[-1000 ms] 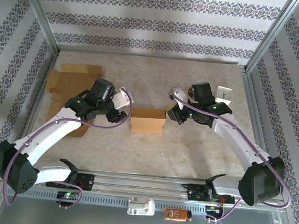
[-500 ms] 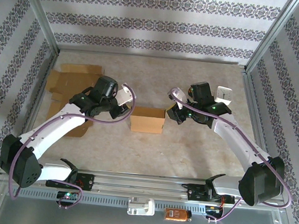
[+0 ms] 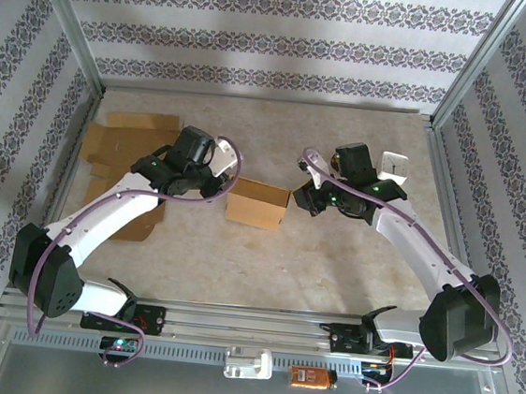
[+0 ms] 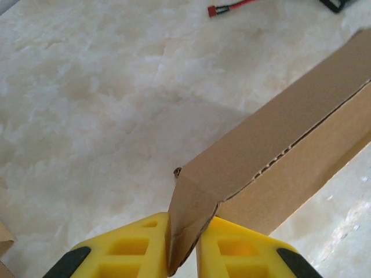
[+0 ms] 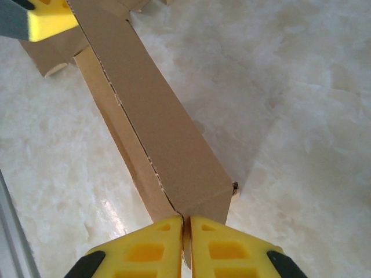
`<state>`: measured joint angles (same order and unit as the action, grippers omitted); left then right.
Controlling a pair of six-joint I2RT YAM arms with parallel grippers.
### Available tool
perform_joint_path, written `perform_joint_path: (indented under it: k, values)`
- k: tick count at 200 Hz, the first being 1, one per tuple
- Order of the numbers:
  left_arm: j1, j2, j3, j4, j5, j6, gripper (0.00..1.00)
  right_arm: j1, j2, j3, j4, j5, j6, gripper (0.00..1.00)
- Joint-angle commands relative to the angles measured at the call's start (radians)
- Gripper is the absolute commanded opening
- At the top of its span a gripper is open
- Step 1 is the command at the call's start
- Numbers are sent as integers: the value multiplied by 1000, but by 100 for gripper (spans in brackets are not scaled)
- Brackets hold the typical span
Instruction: Fold the paper box
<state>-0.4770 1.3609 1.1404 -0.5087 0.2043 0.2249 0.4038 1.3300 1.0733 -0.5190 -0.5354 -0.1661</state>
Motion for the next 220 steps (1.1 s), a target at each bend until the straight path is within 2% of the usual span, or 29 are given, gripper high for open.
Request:
perform_joint_path:
  k: [1, 50, 78, 94, 133, 220]
  values:
    - [-8, 11, 34, -29, -1, -142, 18, -1, 18, 41, 14, -11, 99, 12]
    - [-8, 81, 76, -59, 33, -336, 16, 0, 37, 66, 48, -12, 230, 13]
    - [-8, 89, 87, -57, 47, -441, 14, 9, 17, 36, 102, 17, 276, 12]
    - [-8, 85, 85, -51, 51, -488, 12, 10, 11, 15, 144, 41, 353, 12]
    - [-8, 63, 89, -43, 88, -522, 12, 9, 8, -13, 181, 147, 532, 13]
    - [-8, 57, 111, -42, 126, -529, 11, 6, 14, 15, 199, 148, 745, 13]
